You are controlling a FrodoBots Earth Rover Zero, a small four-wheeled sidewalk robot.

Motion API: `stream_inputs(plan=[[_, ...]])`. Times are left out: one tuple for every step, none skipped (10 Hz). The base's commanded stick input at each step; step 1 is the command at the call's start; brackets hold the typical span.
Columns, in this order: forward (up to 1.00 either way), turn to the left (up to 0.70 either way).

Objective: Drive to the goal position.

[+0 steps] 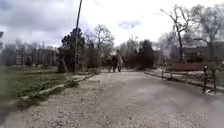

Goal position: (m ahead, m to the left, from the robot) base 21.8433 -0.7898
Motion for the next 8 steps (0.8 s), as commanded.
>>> stream_inputs(plan=[[0.70,0.00],[0.70,0.00],[0.70,0.00],[0.70,-0.12],[0.70,-0.27],[0.70,-0.27],[0.70,-0.27],[0.70,-0.27]])
